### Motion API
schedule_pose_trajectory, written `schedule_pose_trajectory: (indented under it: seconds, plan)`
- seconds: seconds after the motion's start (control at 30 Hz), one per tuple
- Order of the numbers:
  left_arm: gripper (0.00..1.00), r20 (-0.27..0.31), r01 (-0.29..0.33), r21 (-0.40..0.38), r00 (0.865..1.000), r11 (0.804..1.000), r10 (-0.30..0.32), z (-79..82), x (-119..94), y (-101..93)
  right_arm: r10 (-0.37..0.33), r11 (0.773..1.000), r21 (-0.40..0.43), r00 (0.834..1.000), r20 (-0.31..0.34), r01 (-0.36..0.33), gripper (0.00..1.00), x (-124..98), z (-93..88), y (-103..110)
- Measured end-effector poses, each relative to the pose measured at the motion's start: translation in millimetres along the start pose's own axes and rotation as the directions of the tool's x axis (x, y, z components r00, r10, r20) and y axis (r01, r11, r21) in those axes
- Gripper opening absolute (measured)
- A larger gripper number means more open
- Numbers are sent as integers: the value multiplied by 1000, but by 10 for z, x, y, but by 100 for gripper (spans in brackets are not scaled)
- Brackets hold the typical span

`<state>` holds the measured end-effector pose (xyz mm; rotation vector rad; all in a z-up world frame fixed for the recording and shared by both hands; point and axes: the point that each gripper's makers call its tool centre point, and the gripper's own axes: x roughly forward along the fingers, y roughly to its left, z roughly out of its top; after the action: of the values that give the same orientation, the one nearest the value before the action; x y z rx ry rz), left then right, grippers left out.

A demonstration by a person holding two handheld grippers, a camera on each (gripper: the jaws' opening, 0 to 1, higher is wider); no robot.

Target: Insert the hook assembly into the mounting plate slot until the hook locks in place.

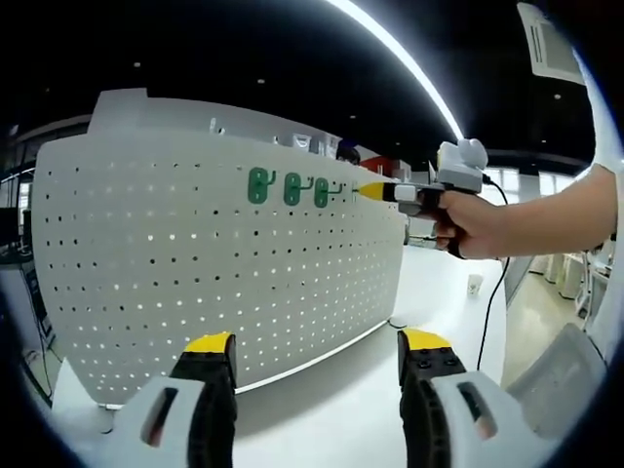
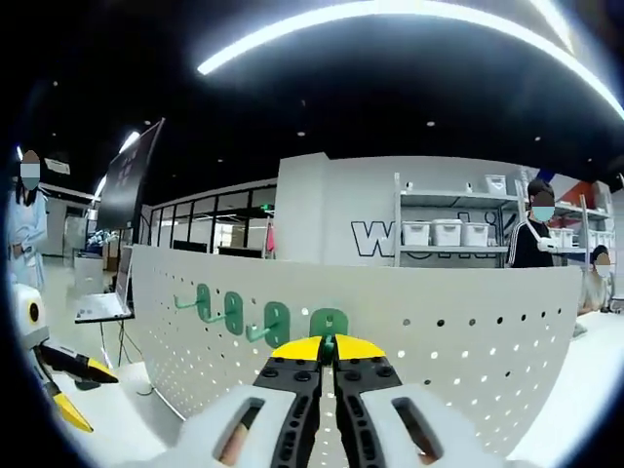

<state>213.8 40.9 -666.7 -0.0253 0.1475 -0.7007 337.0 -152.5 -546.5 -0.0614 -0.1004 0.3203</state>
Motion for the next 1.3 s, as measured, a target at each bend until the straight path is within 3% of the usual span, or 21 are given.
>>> schedule_pose_trajectory:
  seconds: [1.3]
  plan:
    - [65, -12, -9, -8, 1000, 1000, 9, -1, -45, 68, -38, 999, 13, 999, -9, 38, 1, 159, -54, -50]
